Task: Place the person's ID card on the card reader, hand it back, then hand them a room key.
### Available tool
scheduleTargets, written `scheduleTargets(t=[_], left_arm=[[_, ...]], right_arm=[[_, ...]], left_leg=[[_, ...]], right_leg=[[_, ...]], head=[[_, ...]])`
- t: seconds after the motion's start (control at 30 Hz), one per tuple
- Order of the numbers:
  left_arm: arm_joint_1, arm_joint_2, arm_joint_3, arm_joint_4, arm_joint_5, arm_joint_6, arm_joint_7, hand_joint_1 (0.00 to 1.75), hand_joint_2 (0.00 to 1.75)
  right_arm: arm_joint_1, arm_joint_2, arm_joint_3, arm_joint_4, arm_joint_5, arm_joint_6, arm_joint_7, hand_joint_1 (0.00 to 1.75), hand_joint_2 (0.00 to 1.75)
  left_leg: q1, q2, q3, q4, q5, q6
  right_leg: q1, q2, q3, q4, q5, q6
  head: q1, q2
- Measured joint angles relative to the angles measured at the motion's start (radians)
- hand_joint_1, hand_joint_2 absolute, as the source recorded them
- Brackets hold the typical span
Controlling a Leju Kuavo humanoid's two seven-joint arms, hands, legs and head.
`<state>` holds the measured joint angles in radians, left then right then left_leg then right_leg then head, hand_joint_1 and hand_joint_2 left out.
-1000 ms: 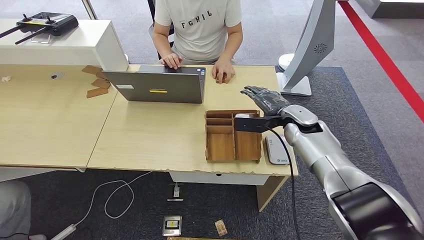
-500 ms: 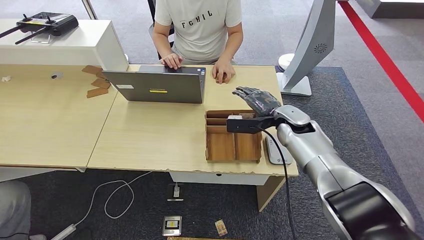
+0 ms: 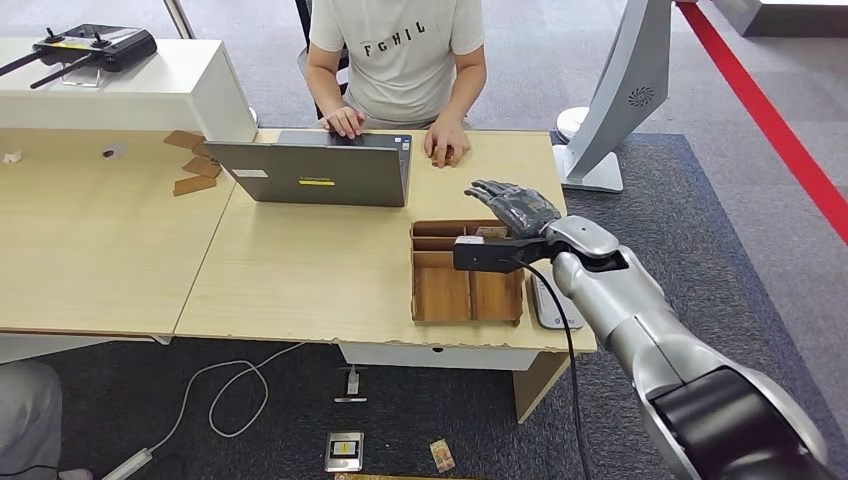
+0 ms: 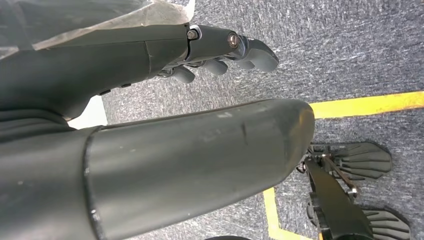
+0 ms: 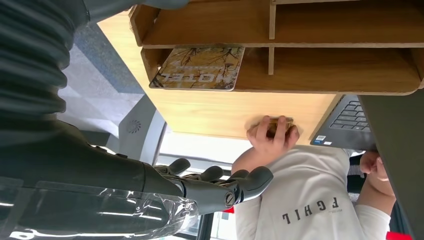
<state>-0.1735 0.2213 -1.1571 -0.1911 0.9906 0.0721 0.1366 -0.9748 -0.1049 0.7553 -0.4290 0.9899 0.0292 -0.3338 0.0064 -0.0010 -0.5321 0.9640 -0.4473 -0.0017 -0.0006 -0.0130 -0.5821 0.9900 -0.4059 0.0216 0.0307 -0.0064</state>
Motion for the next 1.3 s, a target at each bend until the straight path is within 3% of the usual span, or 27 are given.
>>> scheduleTargets(t=[1.3], left_arm=[[0.005, 0.000, -0.002, 0.000, 0.000, 0.002, 0.000, 0.00, 0.00]], right_arm=[[0.004, -0.011, 0.000, 0.018, -0.002, -0.003, 0.000, 0.00, 1.75]], left_leg=[[0.000, 0.000, 0.000, 0.000, 0.000, 0.000]], right_leg=[[0.000, 0.000, 0.000, 0.000, 0.000, 0.000]], head=[[0.000, 0.000]])
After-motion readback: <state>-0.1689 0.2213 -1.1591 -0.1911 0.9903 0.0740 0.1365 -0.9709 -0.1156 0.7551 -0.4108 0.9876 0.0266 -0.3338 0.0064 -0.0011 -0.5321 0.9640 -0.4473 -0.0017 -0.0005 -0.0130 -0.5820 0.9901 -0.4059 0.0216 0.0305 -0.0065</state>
